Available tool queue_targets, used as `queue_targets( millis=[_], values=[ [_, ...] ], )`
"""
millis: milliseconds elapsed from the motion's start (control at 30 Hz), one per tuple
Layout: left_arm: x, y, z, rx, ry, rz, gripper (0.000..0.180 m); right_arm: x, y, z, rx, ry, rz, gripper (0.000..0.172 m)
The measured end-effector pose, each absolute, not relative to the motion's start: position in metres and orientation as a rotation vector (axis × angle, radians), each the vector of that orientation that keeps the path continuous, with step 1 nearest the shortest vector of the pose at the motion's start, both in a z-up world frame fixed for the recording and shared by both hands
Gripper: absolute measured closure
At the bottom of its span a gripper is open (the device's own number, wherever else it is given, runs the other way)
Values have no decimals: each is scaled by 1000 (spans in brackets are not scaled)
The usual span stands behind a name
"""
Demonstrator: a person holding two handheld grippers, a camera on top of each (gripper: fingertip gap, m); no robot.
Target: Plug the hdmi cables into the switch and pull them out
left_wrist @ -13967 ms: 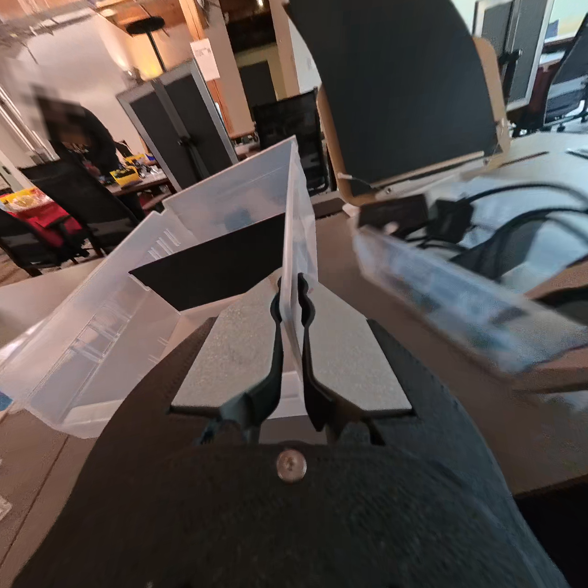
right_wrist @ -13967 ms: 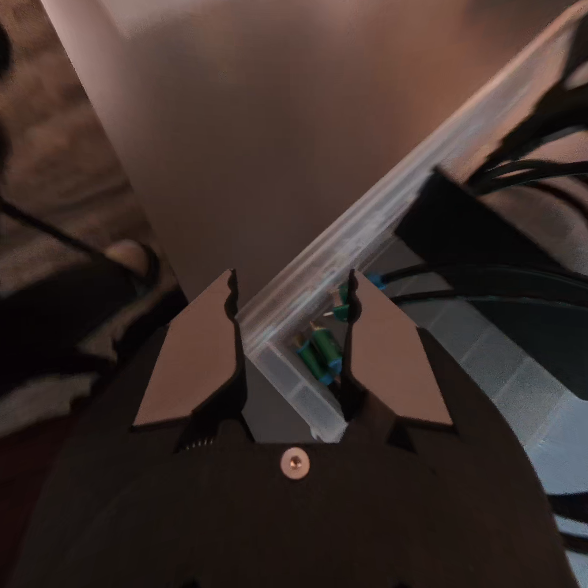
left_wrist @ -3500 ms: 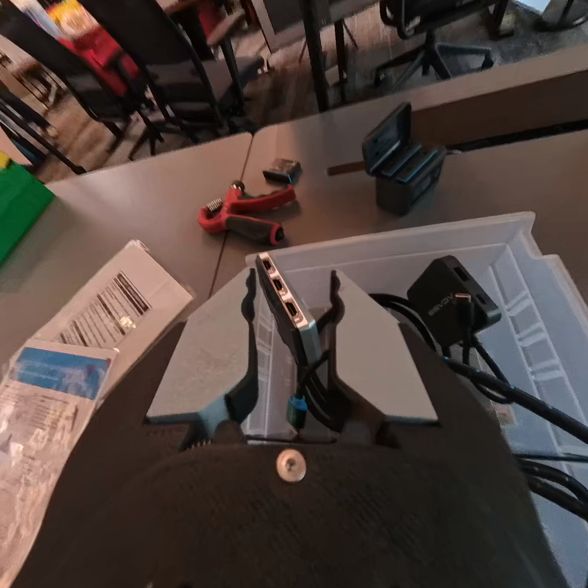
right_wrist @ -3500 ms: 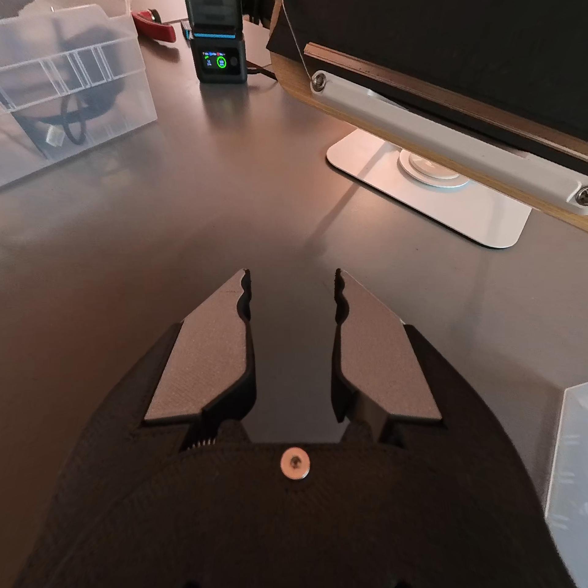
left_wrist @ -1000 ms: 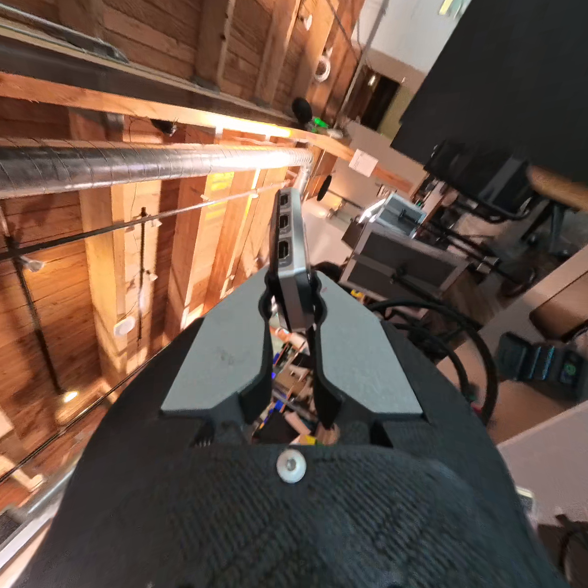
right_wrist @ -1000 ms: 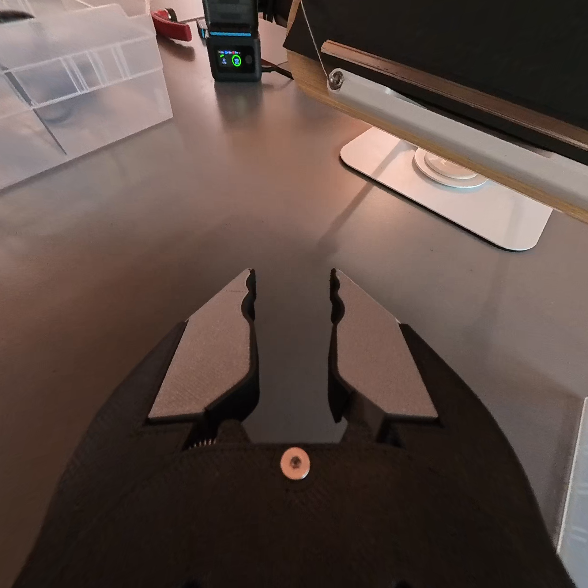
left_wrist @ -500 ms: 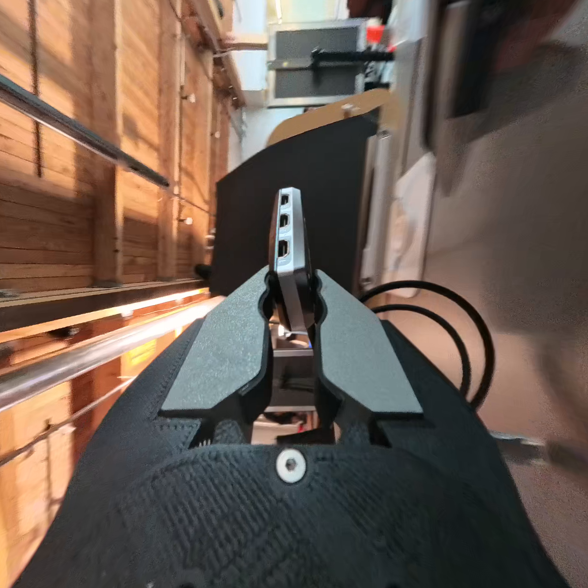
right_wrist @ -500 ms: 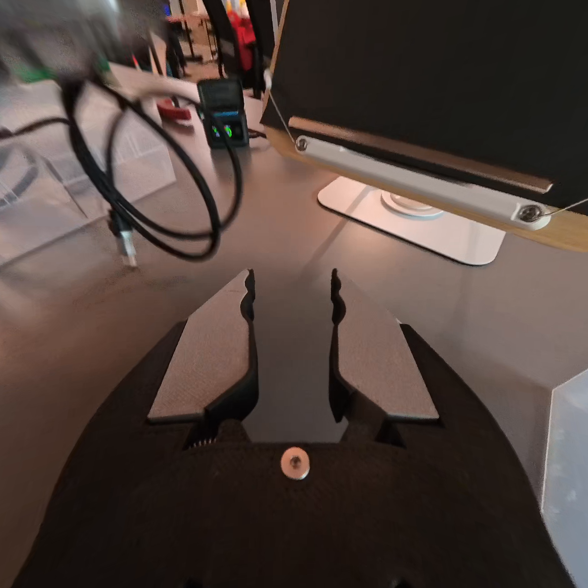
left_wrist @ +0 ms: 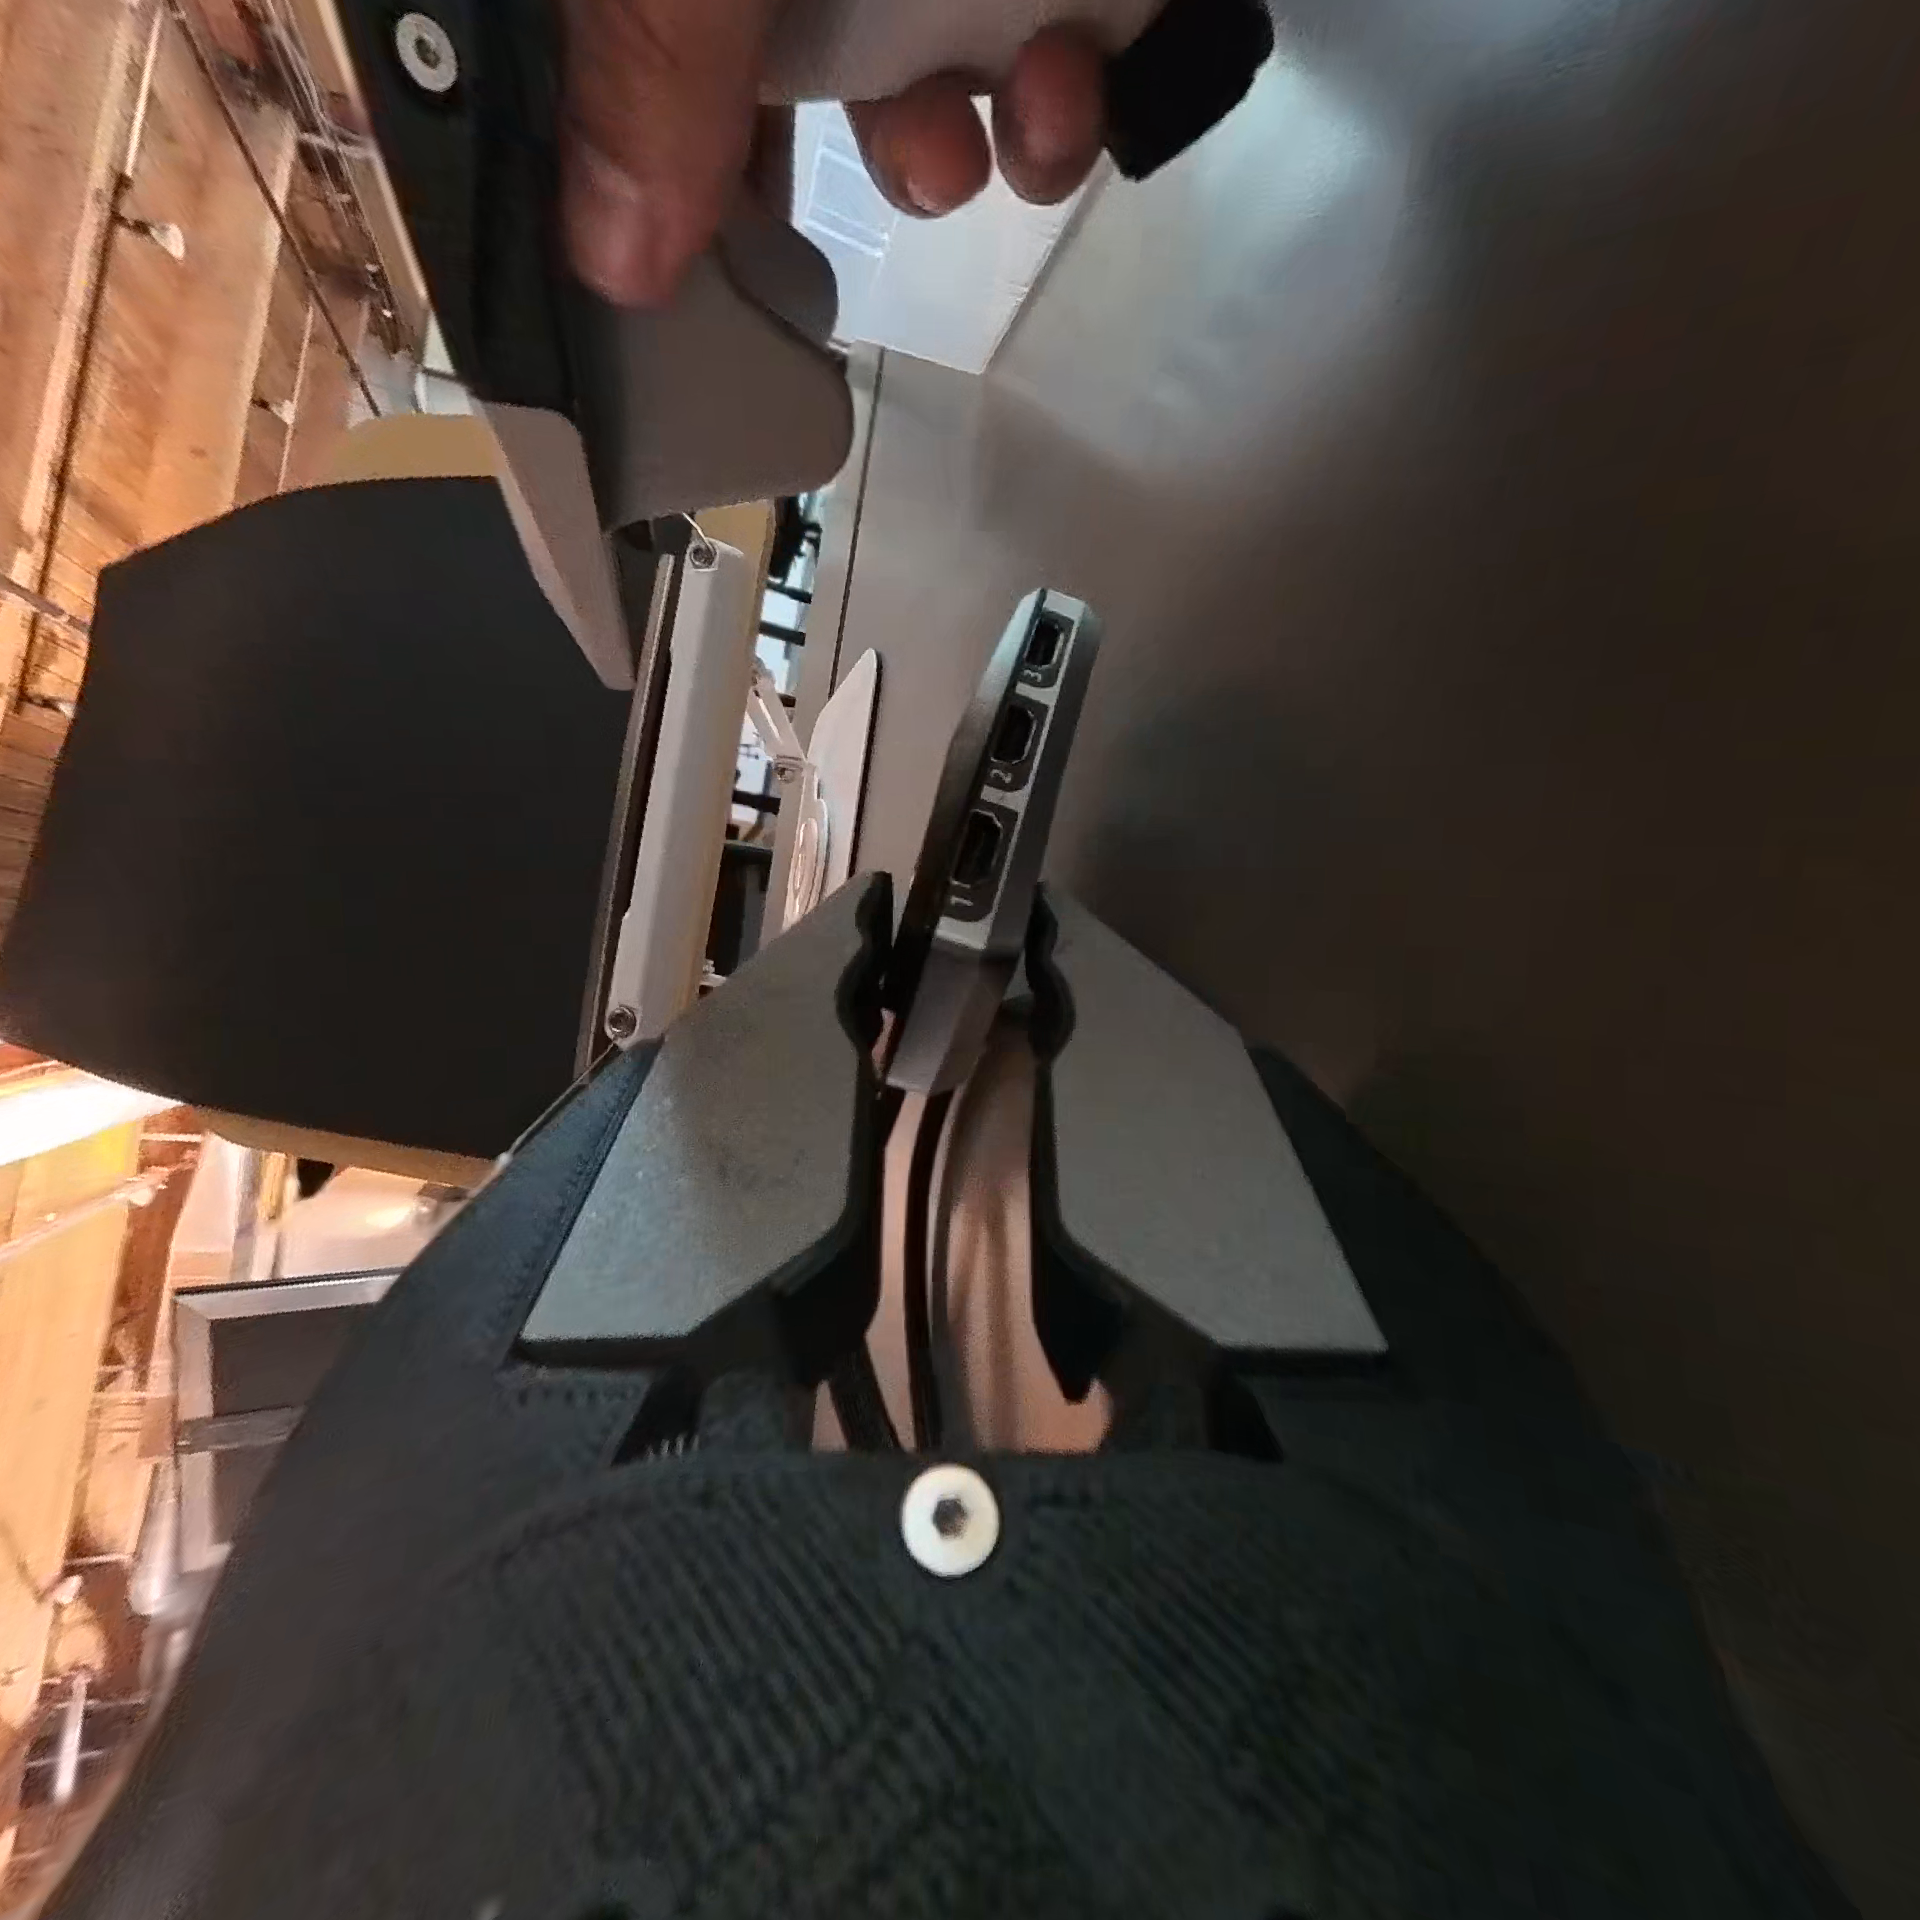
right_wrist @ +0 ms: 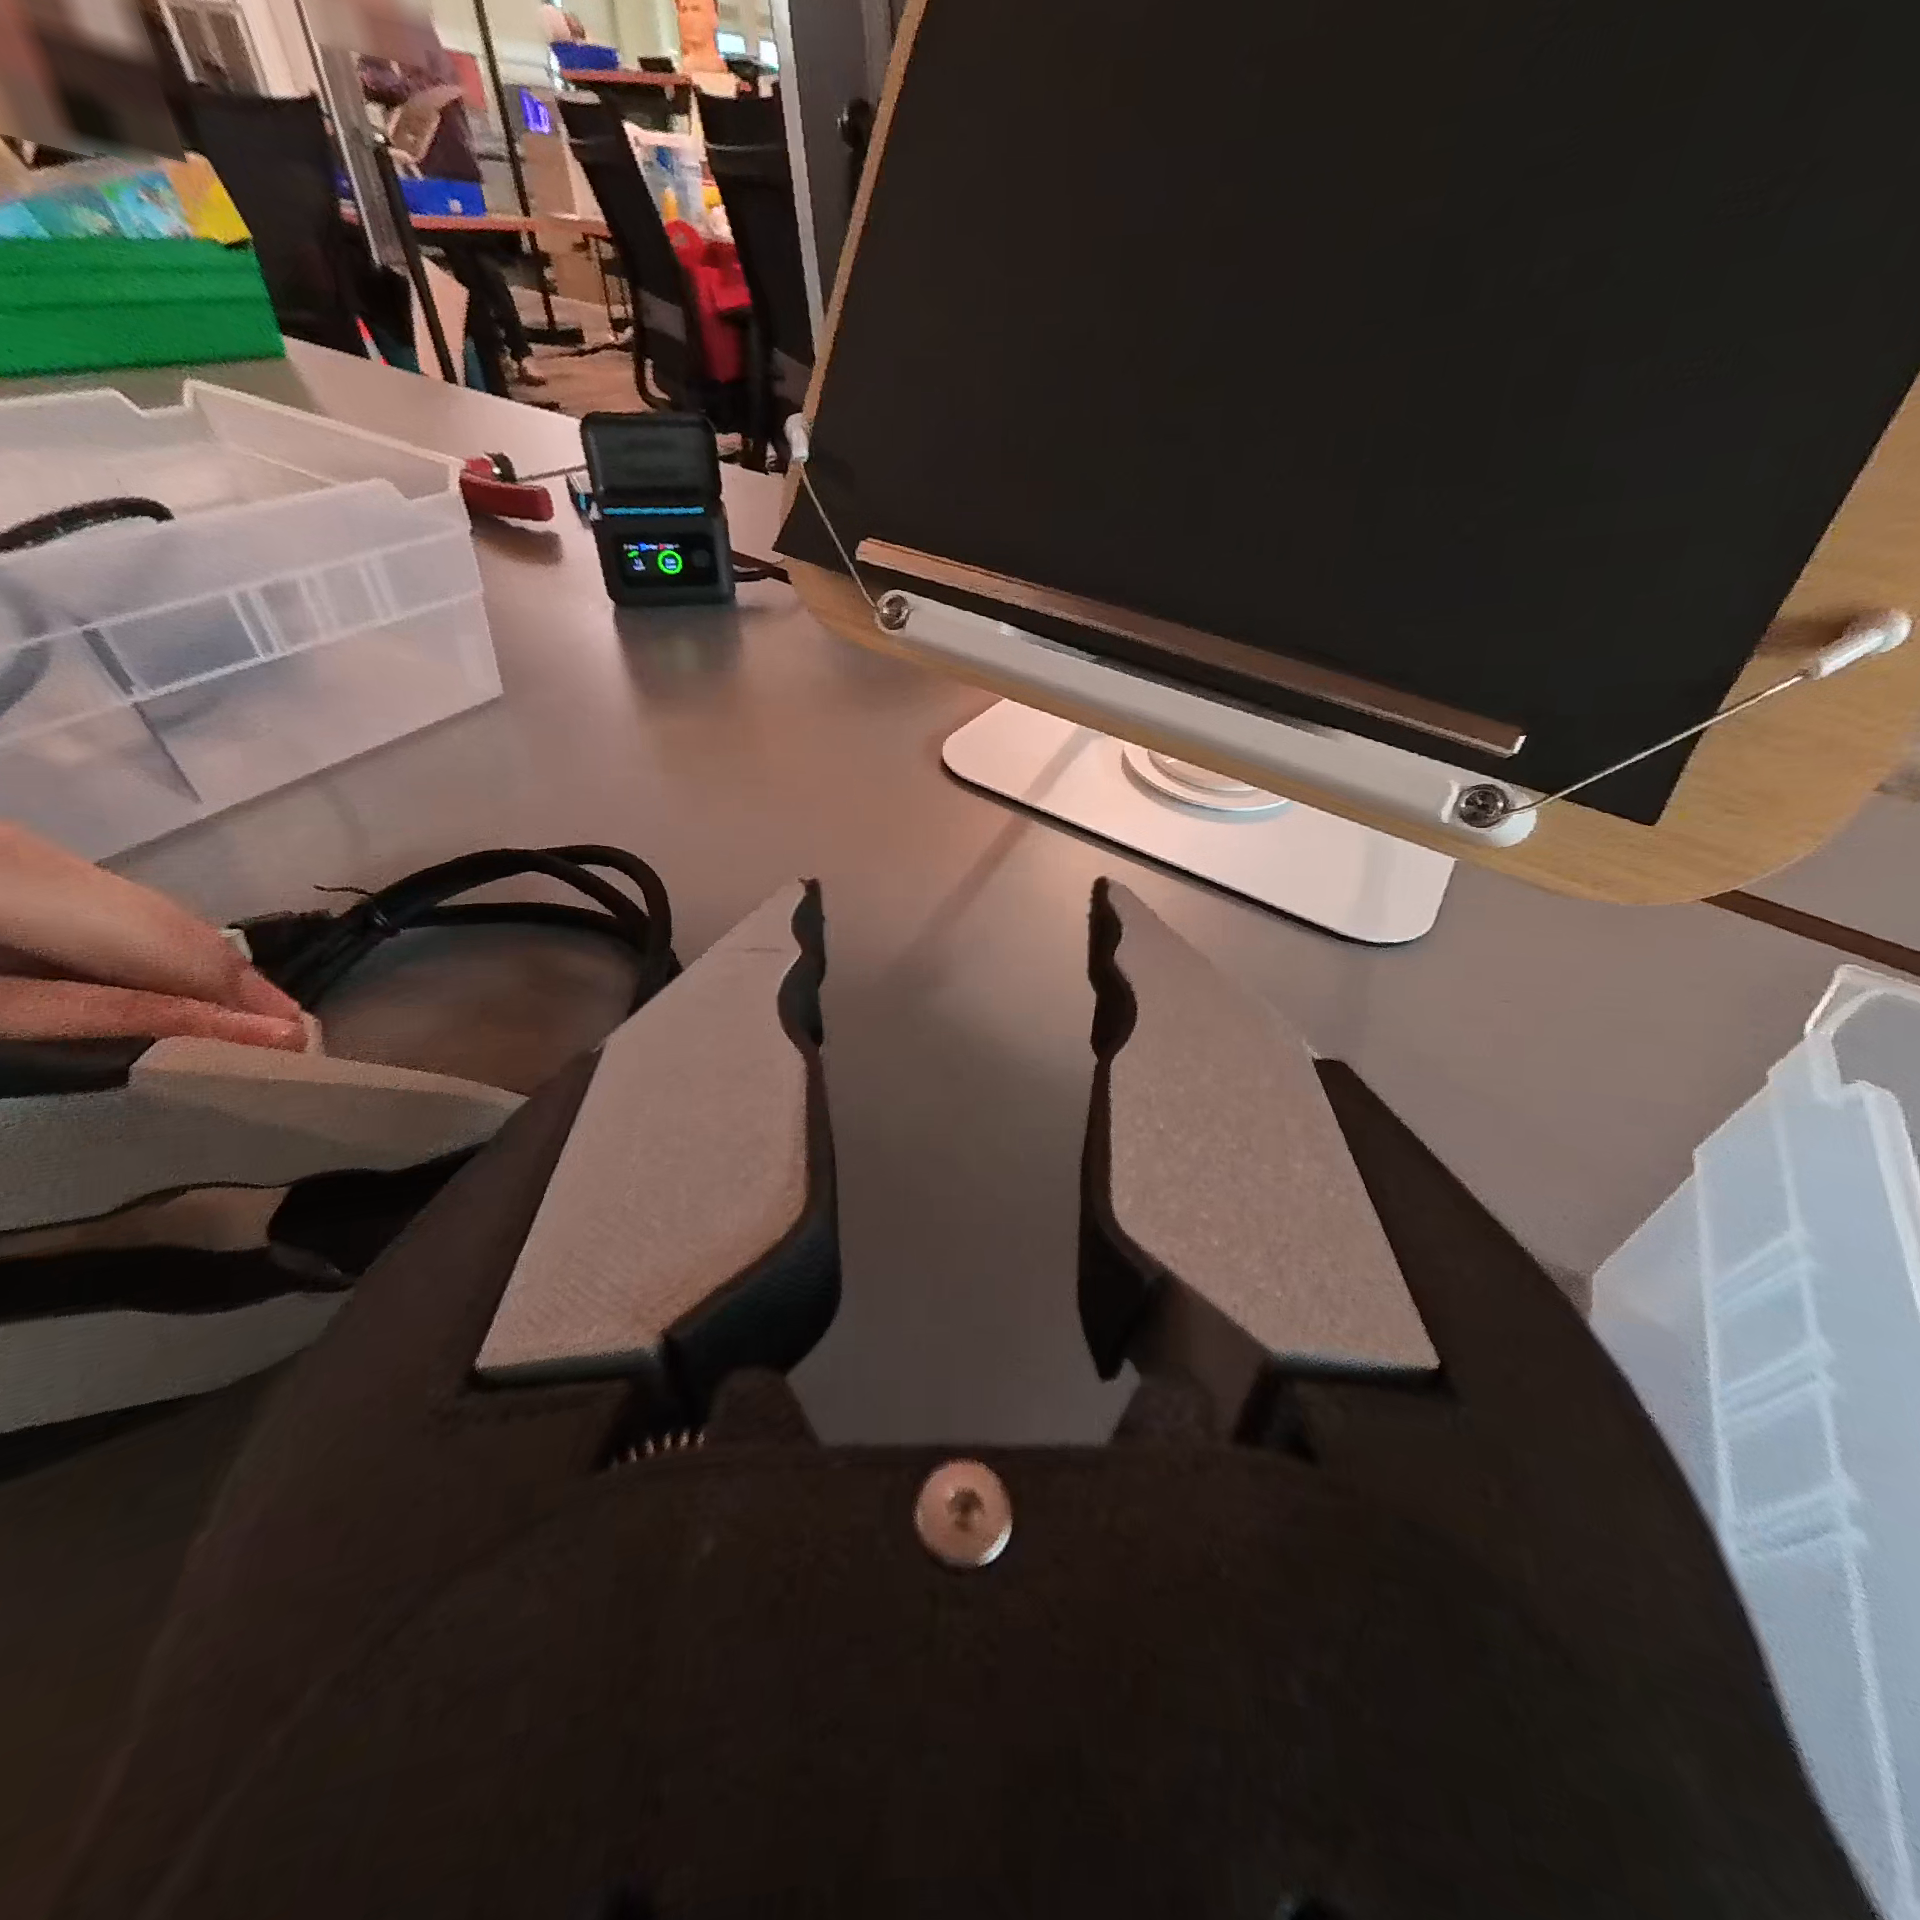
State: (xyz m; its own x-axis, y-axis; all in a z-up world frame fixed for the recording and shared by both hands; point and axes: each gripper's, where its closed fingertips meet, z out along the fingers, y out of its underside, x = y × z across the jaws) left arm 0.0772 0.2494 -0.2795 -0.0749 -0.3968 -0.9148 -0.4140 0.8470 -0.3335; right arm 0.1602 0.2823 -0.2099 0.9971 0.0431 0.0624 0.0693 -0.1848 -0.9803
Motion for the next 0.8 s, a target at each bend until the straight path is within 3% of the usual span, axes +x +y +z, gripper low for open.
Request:
queue_targets(
  millis=[500,800],
  values=[
    [61,265,-247,-962,1491,-467,152,107,284,-231,-1822,-307,240,119],
    [59,263,-246,-971,1495,-502,149,109,283,-225,-1785,-307,184,118]
  ],
)
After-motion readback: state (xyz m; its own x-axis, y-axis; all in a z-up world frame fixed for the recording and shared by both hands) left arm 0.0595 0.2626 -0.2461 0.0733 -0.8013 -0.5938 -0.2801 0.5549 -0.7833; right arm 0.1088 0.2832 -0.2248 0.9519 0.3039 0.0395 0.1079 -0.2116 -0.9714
